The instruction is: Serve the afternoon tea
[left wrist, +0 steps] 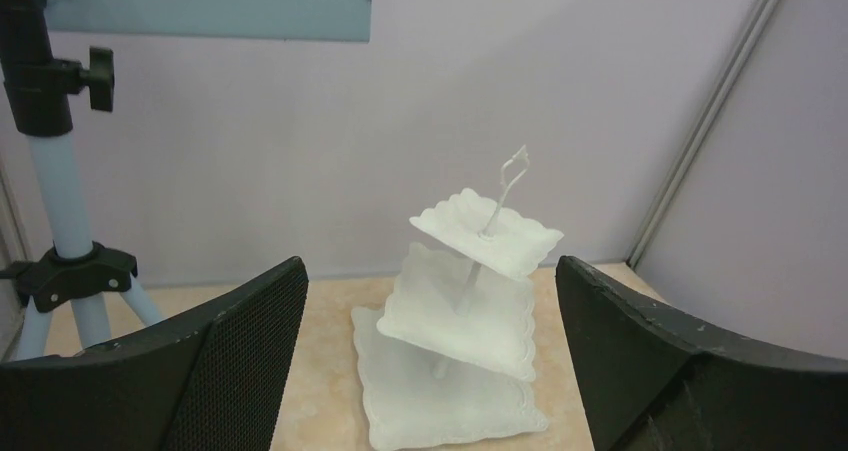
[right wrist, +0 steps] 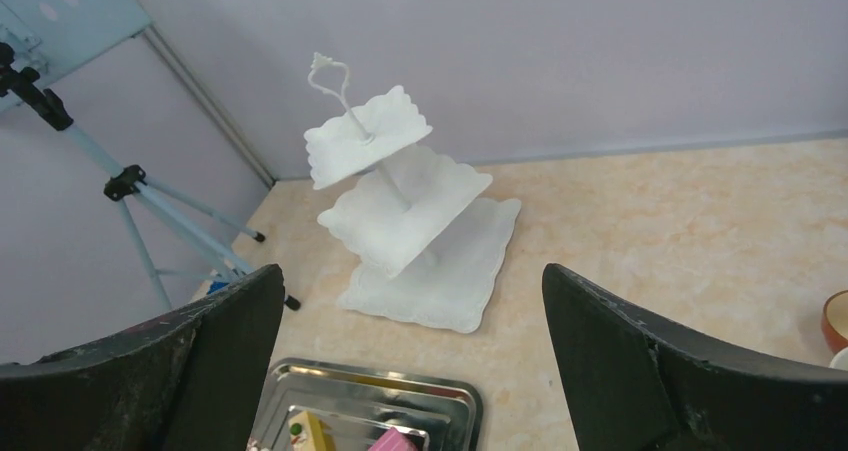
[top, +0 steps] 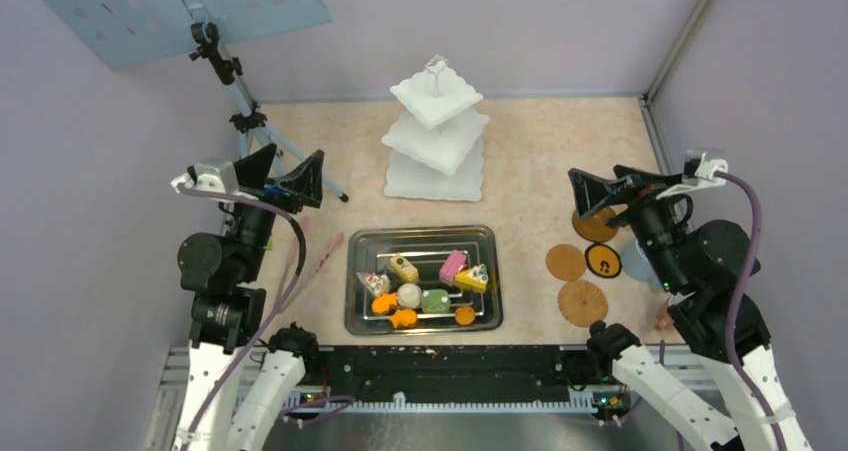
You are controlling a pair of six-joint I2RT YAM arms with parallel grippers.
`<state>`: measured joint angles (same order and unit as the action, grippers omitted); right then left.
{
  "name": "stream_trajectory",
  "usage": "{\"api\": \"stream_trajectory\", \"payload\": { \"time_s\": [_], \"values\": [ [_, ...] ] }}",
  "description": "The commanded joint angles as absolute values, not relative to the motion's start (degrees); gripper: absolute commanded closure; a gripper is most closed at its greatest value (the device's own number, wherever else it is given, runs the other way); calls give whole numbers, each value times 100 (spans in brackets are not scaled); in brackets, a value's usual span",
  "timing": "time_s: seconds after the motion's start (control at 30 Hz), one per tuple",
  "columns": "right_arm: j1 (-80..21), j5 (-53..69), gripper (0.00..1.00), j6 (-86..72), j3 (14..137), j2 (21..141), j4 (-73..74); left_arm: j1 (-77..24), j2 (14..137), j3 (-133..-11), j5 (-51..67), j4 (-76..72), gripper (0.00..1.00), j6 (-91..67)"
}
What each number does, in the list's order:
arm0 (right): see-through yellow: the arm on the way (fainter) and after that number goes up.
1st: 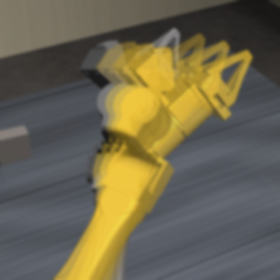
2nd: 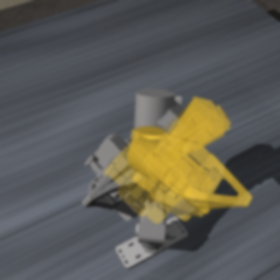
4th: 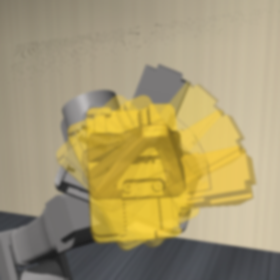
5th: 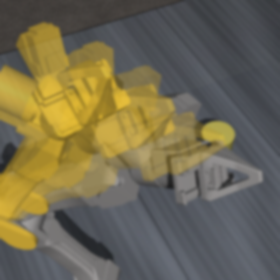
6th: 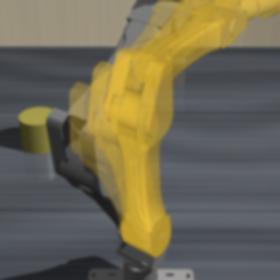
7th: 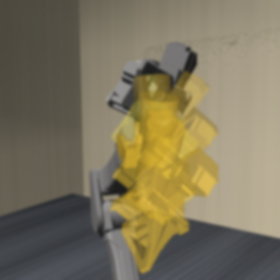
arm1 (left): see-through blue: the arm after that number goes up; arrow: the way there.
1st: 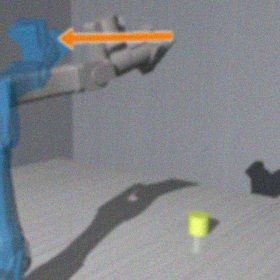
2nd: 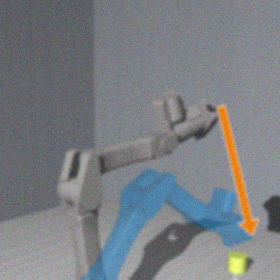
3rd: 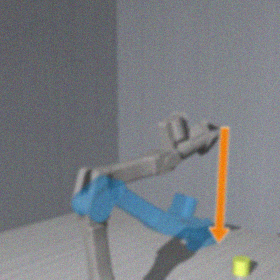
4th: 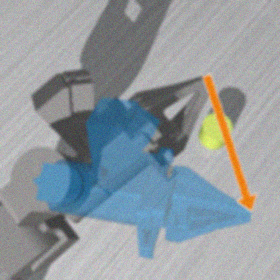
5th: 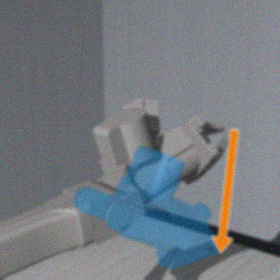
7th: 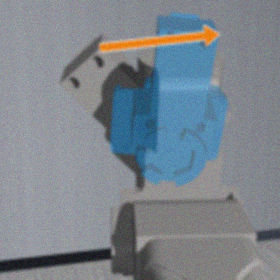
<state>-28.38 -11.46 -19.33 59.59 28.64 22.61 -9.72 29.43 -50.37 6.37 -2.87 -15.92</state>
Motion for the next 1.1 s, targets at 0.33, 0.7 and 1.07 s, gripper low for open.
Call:
{"api": "stream_trajectory", "payload": {
  "time_s": [0.33, 0.7, 1.07],
  "values": [
    [-2883, -124, 1, -1638, 5183, 3347, 1458, -991, 3812, -4507, -2224, 2723, 1, -2732],
    [-2883, 443, 2, -1779, 4721, 3405, 1132, -942, 5165, -4026, -2080, 3338, 1, -3681],
    [-2885, 419, 2, -1622, 4538, 3284, 1142, -879, 6354, -3757, -1686, 2836, 10, -3948]
  ]
}}
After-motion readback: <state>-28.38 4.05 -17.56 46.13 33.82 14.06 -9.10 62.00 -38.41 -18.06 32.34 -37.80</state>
